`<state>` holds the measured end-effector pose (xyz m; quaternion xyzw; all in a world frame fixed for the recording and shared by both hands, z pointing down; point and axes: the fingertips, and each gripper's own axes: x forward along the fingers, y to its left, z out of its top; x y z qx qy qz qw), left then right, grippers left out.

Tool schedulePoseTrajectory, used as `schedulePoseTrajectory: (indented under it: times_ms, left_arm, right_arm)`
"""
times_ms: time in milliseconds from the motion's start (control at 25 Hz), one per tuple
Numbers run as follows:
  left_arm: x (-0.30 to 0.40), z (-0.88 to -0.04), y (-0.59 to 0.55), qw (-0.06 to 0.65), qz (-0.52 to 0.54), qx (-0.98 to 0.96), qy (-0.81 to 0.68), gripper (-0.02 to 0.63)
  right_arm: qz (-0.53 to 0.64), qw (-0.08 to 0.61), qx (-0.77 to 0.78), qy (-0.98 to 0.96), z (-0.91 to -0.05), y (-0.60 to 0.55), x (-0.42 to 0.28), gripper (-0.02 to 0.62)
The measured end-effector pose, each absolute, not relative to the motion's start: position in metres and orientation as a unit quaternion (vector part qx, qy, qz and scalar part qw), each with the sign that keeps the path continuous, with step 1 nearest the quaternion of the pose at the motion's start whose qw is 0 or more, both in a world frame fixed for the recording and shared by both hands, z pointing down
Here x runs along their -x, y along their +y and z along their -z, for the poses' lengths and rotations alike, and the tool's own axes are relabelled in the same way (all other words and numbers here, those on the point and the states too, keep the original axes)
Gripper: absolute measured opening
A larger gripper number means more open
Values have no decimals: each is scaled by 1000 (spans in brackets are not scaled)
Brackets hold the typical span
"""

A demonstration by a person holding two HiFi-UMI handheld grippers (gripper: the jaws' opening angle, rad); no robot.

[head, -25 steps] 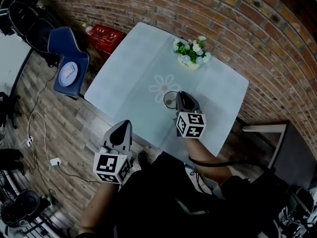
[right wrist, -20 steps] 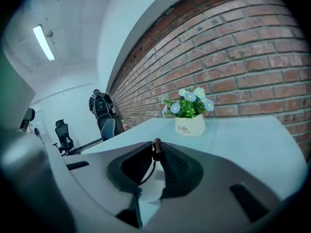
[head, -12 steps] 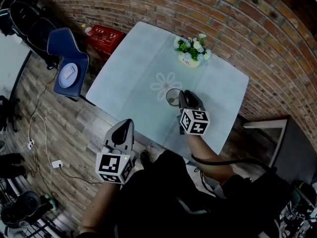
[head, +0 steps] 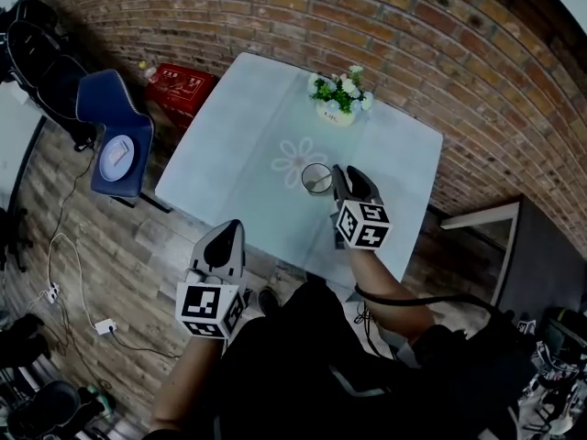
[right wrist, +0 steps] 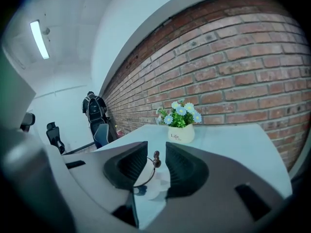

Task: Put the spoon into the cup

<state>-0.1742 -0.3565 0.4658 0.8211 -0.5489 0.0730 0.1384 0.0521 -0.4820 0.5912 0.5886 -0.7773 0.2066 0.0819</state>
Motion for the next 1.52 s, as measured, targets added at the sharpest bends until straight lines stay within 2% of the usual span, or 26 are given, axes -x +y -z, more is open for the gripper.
schedulePoseTrajectory:
  times_ms: [680,1520]
  left_arm:
    - [171,-428,-342,124,-21,-873,-471,9]
    - [154,-390,-331,83,21,-905,-416,9]
  right_arm:
    - [-141,40,-619,-771,-477,-419,-52,43]
    - [-88,52,-631,-769,-393,-311,-52,18]
